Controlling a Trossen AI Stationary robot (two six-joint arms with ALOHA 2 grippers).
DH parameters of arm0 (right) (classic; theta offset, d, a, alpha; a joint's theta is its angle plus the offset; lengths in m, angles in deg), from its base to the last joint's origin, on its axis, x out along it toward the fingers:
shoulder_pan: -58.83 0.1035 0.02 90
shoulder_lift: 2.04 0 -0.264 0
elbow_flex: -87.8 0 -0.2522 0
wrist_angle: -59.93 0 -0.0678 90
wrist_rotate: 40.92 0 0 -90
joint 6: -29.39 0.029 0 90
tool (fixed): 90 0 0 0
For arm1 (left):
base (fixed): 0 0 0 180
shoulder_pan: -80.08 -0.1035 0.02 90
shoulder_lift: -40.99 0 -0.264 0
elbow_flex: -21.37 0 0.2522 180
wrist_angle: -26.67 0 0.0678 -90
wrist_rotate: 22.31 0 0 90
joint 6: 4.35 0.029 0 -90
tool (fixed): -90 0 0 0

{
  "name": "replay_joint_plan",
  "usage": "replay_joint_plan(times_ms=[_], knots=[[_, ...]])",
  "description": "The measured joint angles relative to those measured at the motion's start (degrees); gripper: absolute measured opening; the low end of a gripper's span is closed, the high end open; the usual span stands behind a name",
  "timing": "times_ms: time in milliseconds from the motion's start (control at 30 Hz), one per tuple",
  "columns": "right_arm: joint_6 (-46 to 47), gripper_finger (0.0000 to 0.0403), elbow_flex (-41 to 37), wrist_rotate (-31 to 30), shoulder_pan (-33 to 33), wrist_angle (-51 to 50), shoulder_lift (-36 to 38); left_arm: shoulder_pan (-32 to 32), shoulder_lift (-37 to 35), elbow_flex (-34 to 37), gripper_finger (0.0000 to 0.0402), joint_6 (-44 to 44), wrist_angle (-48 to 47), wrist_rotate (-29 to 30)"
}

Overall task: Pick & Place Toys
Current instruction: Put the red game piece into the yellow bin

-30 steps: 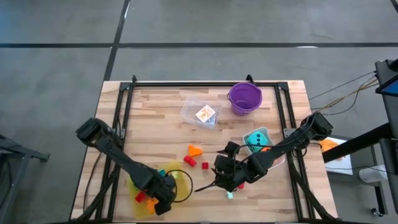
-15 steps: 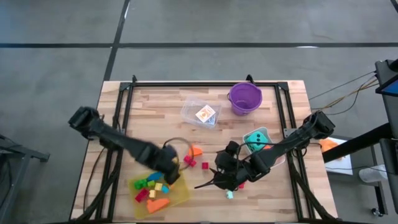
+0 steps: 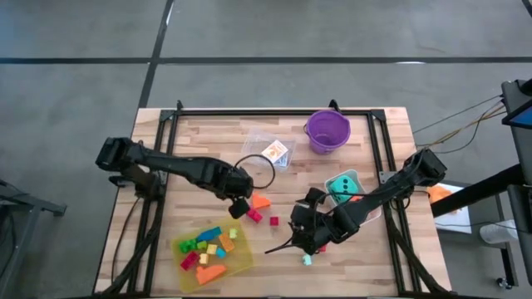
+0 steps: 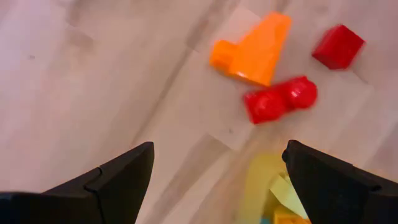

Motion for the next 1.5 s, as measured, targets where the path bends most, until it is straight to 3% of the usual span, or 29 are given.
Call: replay_joint_plan(times_ms=[167,367,533,967,1333,1500], knots=[[5.32,0.0360,-1.61,5.75,-0.24,-0.06,0.00,2.29,-0.04,0.19,0.0358,-0.04,0.01,0.95],[0.78,0.0360,-1.35,19.41,-0.14,-6.31,0.17,7.74,-0.24,0.22,0.0358,1.96,0.01,0.93],[-0.43,0.0360,-1.73,23.63,1.24,-9.48,-0.03,9.79,-0.26,0.22,0.0358,2.26,1.42,1.75],[-0.60,0.0360,-3.27,25.70,9.26,-6.77,-0.70,10.20,-0.26,0.28,0.0358,4.14,2.97,5.29],[-0.73,0.0359,-3.91,24.61,10.20,-4.32,-8.58,10.27,-0.26,0.28,0.0358,3.28,3.10,7.17],[-1.50,0.0310,-3.78,25.43,10.89,-3.79,-10.14,10.46,-0.26,0.32,0.0358,1.96,3.26,7.16]])
